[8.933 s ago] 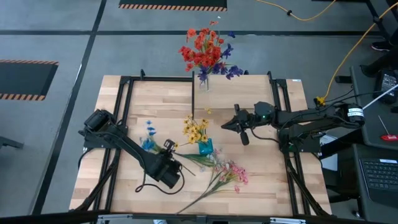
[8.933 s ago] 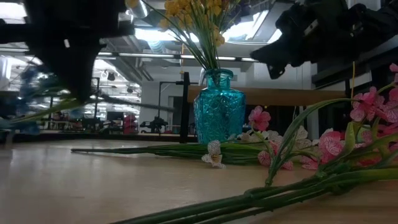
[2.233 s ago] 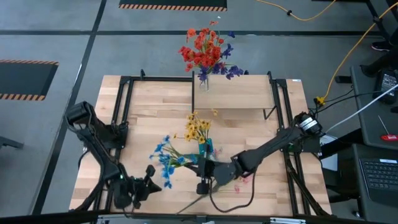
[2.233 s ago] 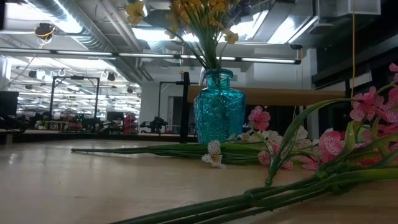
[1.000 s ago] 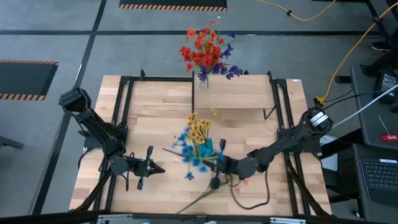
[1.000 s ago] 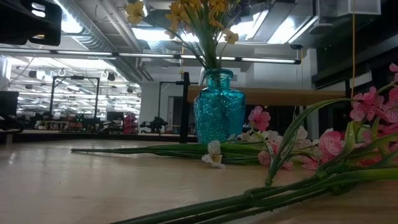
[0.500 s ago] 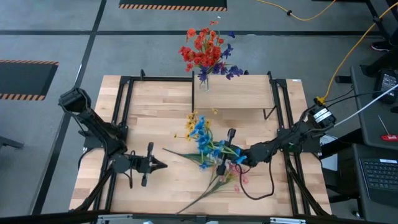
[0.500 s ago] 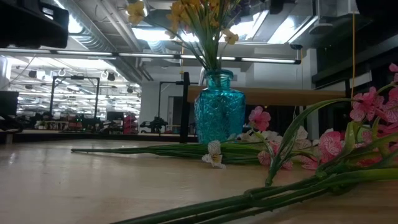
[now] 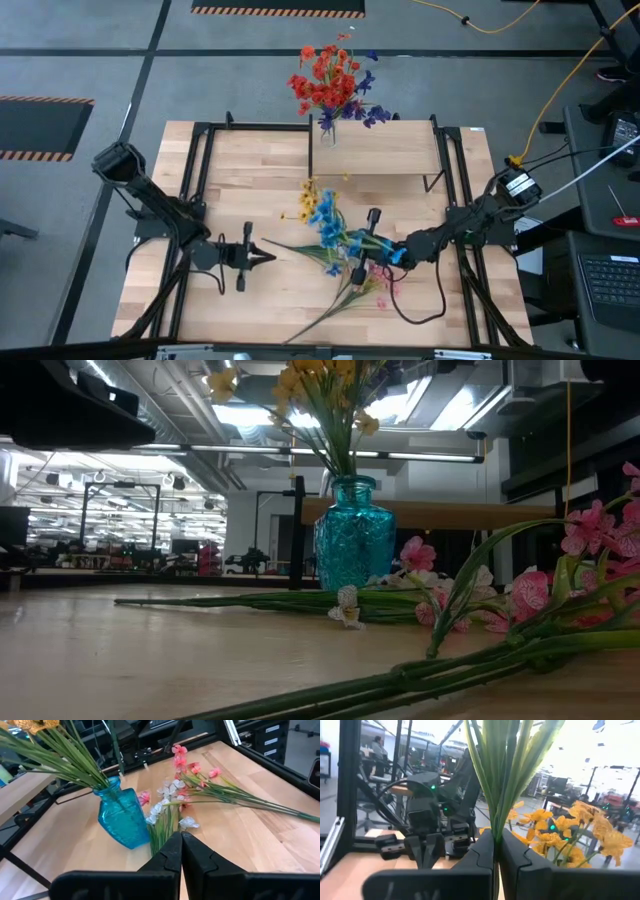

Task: Pick and place flowers into a vace then onto a shelf
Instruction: Put the blue flowers into the blue vase, then put the white flowers into the blue vase

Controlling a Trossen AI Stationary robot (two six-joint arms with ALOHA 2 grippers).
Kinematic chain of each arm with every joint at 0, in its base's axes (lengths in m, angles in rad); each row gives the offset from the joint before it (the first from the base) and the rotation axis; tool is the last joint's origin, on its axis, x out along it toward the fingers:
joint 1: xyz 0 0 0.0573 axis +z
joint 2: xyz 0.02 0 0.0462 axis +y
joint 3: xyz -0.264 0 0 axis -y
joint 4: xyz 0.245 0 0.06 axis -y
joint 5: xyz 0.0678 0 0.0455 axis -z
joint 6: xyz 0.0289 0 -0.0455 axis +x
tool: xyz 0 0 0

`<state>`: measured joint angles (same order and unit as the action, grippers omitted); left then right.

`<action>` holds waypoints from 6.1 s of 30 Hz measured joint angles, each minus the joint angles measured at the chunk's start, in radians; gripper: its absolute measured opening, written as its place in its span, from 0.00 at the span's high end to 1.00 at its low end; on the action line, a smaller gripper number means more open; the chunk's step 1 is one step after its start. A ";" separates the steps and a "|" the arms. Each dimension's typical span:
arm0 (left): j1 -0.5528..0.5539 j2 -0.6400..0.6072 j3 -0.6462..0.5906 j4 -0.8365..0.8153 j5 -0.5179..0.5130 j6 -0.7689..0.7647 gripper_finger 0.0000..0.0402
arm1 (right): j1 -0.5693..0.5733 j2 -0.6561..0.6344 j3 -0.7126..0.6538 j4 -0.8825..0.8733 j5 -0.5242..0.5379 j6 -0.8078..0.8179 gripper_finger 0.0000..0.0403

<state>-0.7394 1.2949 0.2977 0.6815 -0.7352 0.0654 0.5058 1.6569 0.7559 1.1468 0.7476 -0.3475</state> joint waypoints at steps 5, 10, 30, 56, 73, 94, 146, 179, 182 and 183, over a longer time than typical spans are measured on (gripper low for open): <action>0.033 0.000 0.000 0.000 0.004 0.000 0.99 | 0.007 0.000 0.000 0.001 0.075 -0.046 0.99; 0.049 0.000 0.000 0.000 0.004 0.000 0.99 | -0.005 0.000 0.000 -0.005 0.072 -0.049 0.99; 0.049 0.000 0.000 0.000 0.004 0.000 0.99 | -0.074 0.017 0.002 -0.147 0.035 0.190 0.99; 0.049 0.000 0.000 0.000 0.005 0.000 0.99 | -0.083 0.208 0.002 -0.013 0.040 0.220 0.97; 0.048 0.000 0.000 0.000 0.005 -0.003 1.00 | -0.083 0.208 0.001 -0.080 0.038 0.225 0.82; 0.048 0.000 0.000 -0.004 0.005 -0.002 0.99 | -0.045 0.129 0.000 -0.329 0.073 0.343 0.56; 0.048 0.000 0.000 -0.005 0.005 -0.026 0.99 | -0.062 0.085 0.002 -0.294 0.066 0.350 0.99; 0.048 0.000 0.000 -0.005 0.004 -0.026 0.99 | 0.007 0.075 0.000 -0.306 0.194 0.233 0.44; 0.046 0.000 0.000 -0.009 0.006 -0.050 1.00 | 0.028 0.075 0.000 -0.309 0.201 0.231 0.43; 0.046 0.000 0.000 -0.010 0.017 -0.074 1.00 | 0.037 0.075 0.000 -0.312 0.200 0.233 0.42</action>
<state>-0.6930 1.2953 0.2981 0.6711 -0.7179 -0.0086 0.5433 1.7317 0.7563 0.8348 0.9477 -0.1142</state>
